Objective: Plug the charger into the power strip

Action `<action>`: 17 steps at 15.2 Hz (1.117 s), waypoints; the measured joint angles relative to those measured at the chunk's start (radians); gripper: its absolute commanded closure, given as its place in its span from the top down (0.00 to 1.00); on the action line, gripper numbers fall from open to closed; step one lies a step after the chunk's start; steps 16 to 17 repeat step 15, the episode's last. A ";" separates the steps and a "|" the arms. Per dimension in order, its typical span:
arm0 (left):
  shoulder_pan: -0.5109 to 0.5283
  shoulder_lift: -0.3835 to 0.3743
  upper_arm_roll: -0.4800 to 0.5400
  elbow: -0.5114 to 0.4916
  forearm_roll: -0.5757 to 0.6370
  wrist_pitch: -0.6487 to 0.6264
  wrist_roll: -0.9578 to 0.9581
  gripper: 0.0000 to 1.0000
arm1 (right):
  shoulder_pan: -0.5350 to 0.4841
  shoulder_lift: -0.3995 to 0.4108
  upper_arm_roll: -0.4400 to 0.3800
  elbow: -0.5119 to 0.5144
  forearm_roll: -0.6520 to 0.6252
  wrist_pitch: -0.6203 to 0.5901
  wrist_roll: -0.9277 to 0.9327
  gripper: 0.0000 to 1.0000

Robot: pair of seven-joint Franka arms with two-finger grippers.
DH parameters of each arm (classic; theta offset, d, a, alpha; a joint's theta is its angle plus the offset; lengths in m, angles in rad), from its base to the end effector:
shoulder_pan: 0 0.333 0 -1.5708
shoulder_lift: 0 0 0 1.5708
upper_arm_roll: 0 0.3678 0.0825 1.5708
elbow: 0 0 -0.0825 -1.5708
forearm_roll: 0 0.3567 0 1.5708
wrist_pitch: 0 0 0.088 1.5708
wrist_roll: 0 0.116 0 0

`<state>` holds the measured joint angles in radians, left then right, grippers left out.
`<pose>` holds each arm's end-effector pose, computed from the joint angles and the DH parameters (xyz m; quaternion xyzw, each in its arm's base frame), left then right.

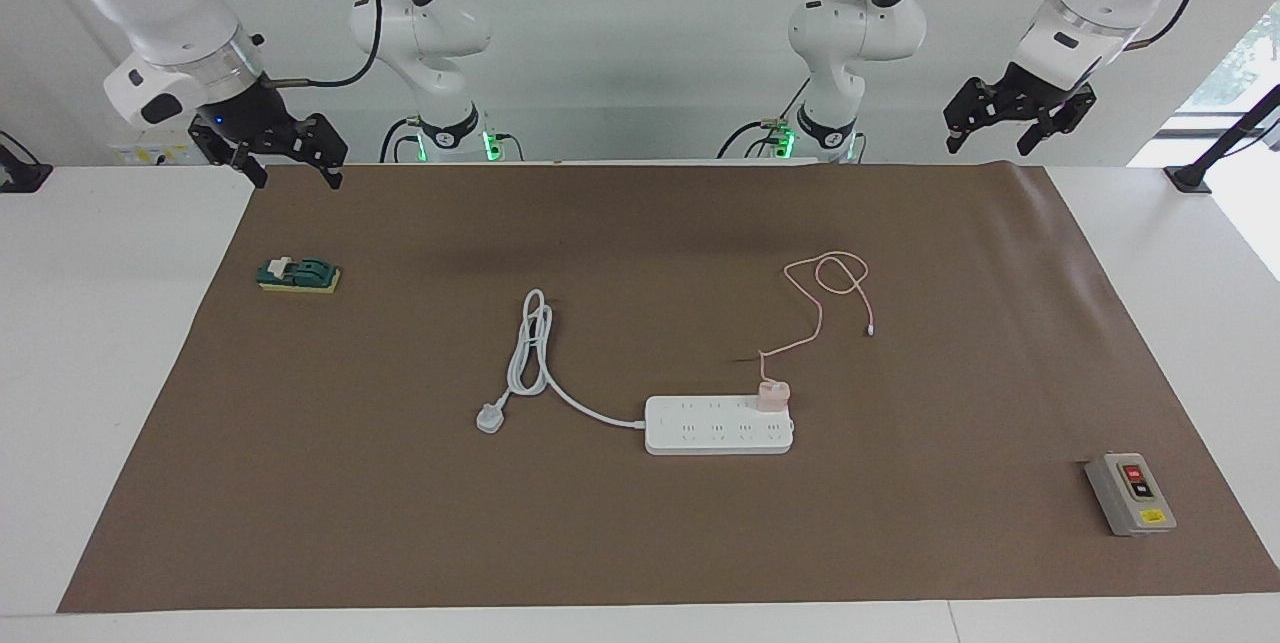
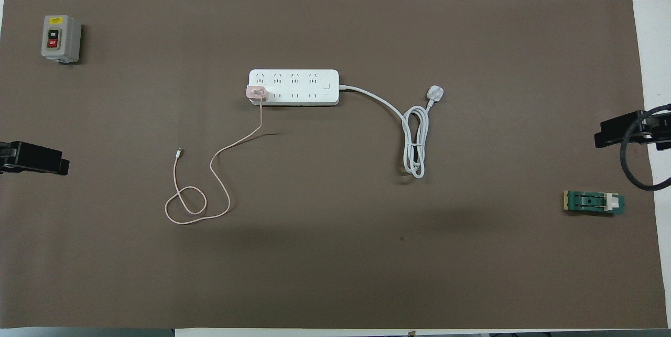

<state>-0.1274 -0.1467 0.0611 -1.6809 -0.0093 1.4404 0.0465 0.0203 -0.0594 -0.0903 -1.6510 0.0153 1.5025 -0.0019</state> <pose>0.4572 -0.0287 0.6806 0.9972 -0.0572 -0.0471 0.0086 0.4951 -0.0345 0.6566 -0.9984 0.0336 0.0443 0.0119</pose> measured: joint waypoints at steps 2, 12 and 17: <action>-0.006 0.000 -0.001 -0.002 -0.001 0.000 0.003 1.00 | 0.000 0.000 0.000 0.000 0.000 0.000 0.000 1.00; -0.017 -0.001 -0.001 -0.003 -0.001 0.000 0.023 1.00 | 0.000 0.000 0.000 0.000 0.000 0.000 0.000 1.00; -0.017 -0.002 -0.001 -0.003 -0.001 0.000 0.025 1.00 | 0.000 0.000 0.000 0.000 0.000 0.000 0.000 1.00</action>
